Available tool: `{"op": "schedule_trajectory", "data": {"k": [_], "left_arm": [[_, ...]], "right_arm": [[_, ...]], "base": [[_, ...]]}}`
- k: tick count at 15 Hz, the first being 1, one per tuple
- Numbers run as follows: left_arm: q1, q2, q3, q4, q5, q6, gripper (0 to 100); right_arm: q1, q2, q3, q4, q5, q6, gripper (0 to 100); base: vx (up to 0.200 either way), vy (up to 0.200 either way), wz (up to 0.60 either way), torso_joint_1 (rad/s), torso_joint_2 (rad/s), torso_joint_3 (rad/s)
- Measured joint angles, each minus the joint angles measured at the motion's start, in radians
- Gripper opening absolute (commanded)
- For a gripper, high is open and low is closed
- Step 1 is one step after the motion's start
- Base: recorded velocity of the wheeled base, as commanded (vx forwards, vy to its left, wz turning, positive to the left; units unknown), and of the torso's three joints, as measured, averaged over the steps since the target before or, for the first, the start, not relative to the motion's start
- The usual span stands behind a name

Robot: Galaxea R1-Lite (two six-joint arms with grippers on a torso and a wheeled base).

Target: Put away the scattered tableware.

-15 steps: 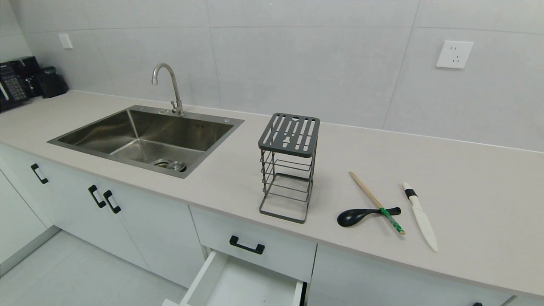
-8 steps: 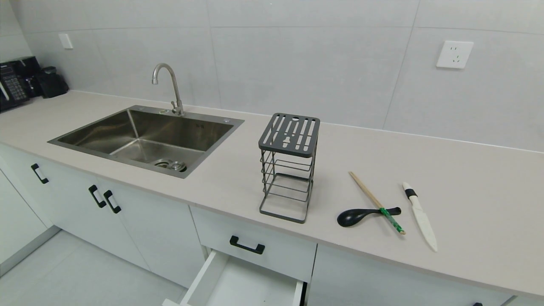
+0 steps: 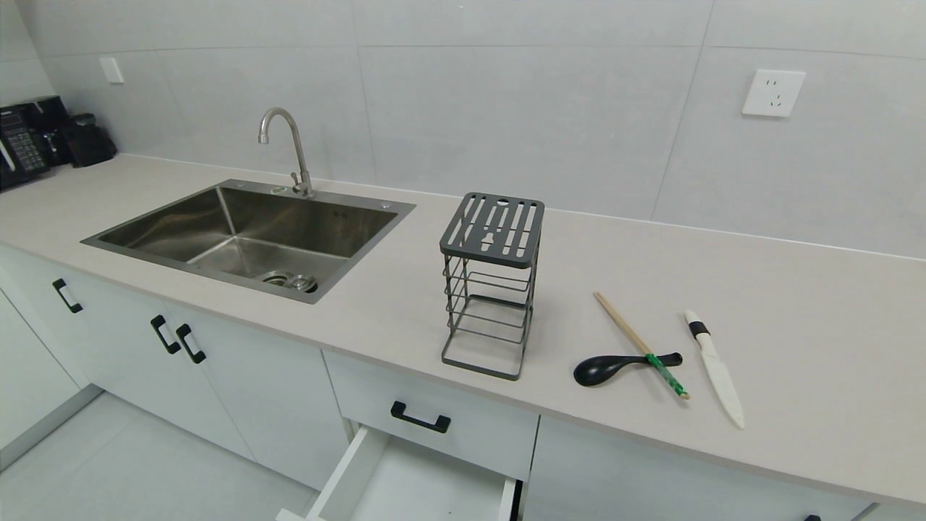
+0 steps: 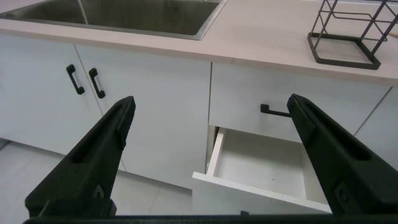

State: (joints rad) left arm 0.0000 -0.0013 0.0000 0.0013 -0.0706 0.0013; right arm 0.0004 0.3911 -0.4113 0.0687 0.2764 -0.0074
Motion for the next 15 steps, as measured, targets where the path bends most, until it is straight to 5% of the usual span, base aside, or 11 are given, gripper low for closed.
{"op": "schedule_trajectory", "data": {"k": [3,10,15], "left_arm": [[0.000,0.000,0.000,0.000,0.000,0.000,100],[0.000,0.000,0.000,0.000,0.000,0.000,100],[0.000,0.000,0.000,0.000,0.000,0.000,100]], "right_arm": [[0.074,0.257,-0.073,0.006,0.011,-0.002,100],[0.430,0.790,-0.307,-0.009,-0.344,0.035,100],[0.508,1.028,-0.385,-0.015,-0.391,0.104,100]], "base": [[0.000,0.000,0.00,0.000,0.00,0.000],[0.000,0.000,0.00,0.000,0.00,0.000],[0.000,0.000,0.00,0.000,0.00,0.000]]}}
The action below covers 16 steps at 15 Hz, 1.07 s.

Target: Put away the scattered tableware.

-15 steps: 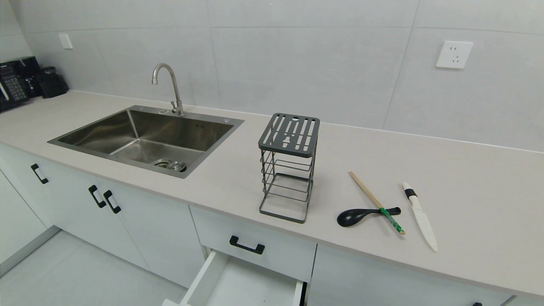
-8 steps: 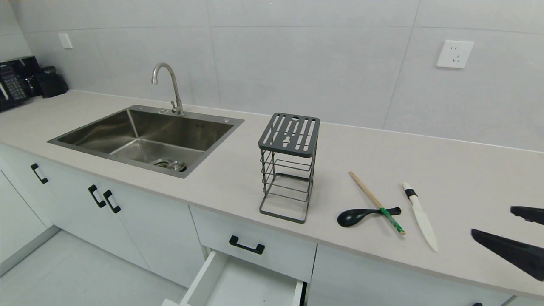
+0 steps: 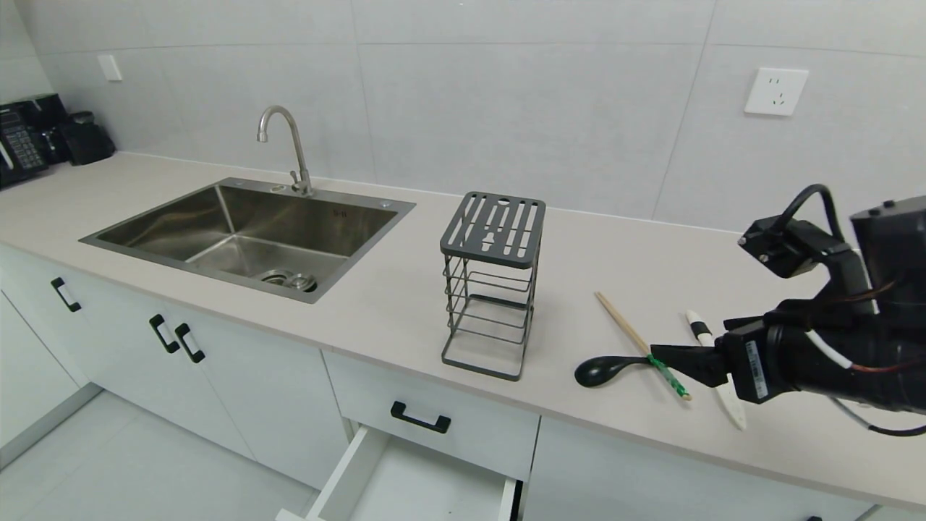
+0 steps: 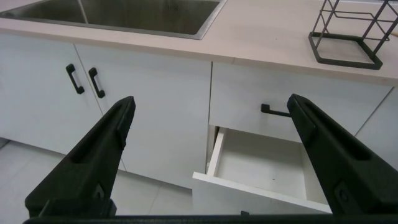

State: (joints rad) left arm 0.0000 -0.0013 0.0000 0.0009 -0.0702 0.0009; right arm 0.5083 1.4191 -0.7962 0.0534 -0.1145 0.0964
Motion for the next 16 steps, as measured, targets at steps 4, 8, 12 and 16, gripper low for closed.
{"op": "schedule_trajectory", "data": {"k": [4,8,12,16], "left_arm": [[0.000,0.000,0.000,0.000,0.000,0.000,100],[0.000,0.000,0.000,0.000,0.000,0.000,100],[0.000,0.000,0.000,0.000,0.000,0.001,100],[0.000,0.000,0.000,0.000,0.000,0.000,100]], "right_arm": [[0.004,0.105,-0.007,-0.011,-0.063,0.000,100],[-0.014,0.199,-0.010,-0.053,-0.076,0.000,100],[-0.060,0.257,0.012,-0.069,-0.092,-0.013,100],[-0.079,0.336,0.013,-0.105,-0.109,-0.024,100]], "base": [[0.000,0.000,0.00,0.000,0.00,0.000],[0.000,0.000,0.00,0.000,0.00,0.000],[0.000,0.000,0.00,0.000,0.00,0.000],[0.000,0.000,0.00,0.000,0.00,0.000]]}}
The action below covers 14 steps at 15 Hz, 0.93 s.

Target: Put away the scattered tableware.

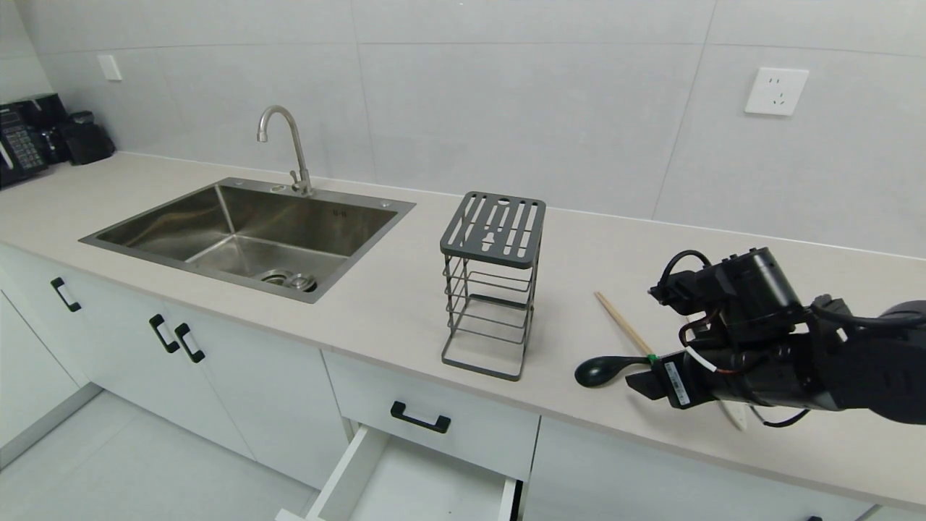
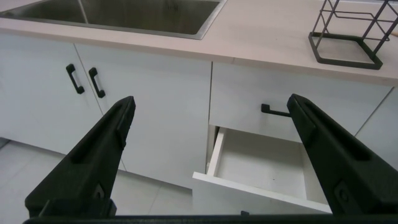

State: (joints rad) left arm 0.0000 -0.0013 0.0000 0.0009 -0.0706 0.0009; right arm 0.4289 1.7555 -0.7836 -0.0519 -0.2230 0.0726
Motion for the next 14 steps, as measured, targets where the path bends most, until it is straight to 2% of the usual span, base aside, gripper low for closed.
{"op": "schedule_trajectory", "data": {"k": [5,14], "left_arm": [[0.000,0.000,0.000,0.000,0.000,0.000,100],[0.000,0.000,0.000,0.000,0.000,0.001,100]], "right_arm": [[-0.031,0.084,-0.025,-0.004,-0.002,0.003,100],[-0.037,0.126,-0.047,-0.006,-0.002,0.008,100]], "base": [[0.000,0.000,0.00,0.000,0.00,0.000],[0.000,0.000,0.00,0.000,0.00,0.000]]}}
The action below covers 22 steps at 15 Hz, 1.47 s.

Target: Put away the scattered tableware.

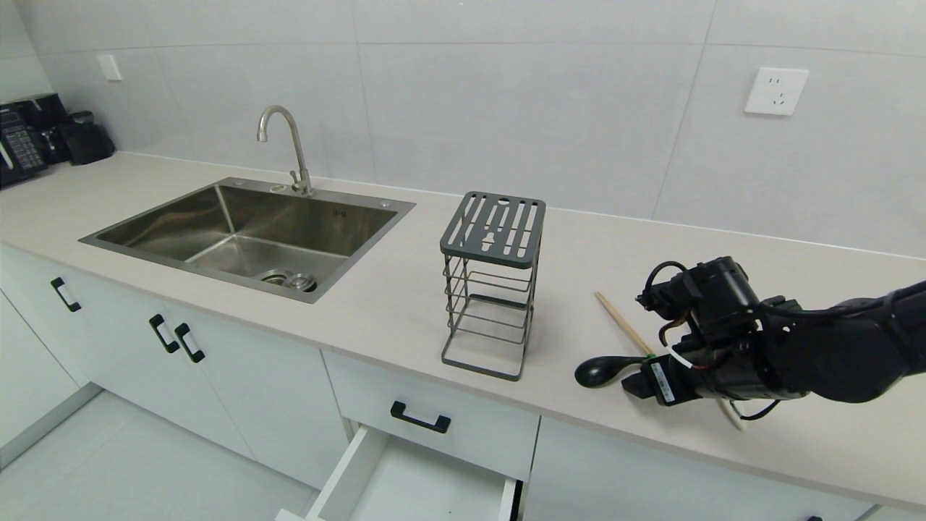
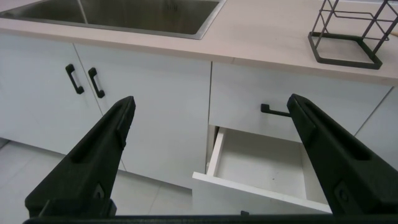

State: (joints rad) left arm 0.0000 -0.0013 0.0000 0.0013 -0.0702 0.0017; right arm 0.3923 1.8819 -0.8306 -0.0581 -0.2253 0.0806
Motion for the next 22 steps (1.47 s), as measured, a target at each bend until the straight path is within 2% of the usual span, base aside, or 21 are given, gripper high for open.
{"op": "schedule_trajectory", "data": {"k": [3,4,16,22], "left_arm": [[0.000,0.000,0.000,0.000,0.000,0.000,100],[0.000,0.000,0.000,0.000,0.000,0.000,100],[0.000,0.000,0.000,0.000,0.000,0.000,100],[0.000,0.000,0.000,0.000,0.000,0.000,100]], "right_arm": [[0.000,-0.001,0.011,0.006,0.001,0.003,100],[-0.001,-0.001,0.015,0.006,0.001,0.012,0],[-0.005,-0.025,0.018,0.006,0.001,0.061,0],[0.004,-0.182,0.011,0.004,0.014,0.087,0]], "base": [[0.000,0.000,0.00,0.000,0.00,0.000],[0.000,0.000,0.00,0.000,0.00,0.000],[0.000,0.000,0.00,0.000,0.00,0.000],[0.000,0.000,0.00,0.000,0.00,0.000]]}}
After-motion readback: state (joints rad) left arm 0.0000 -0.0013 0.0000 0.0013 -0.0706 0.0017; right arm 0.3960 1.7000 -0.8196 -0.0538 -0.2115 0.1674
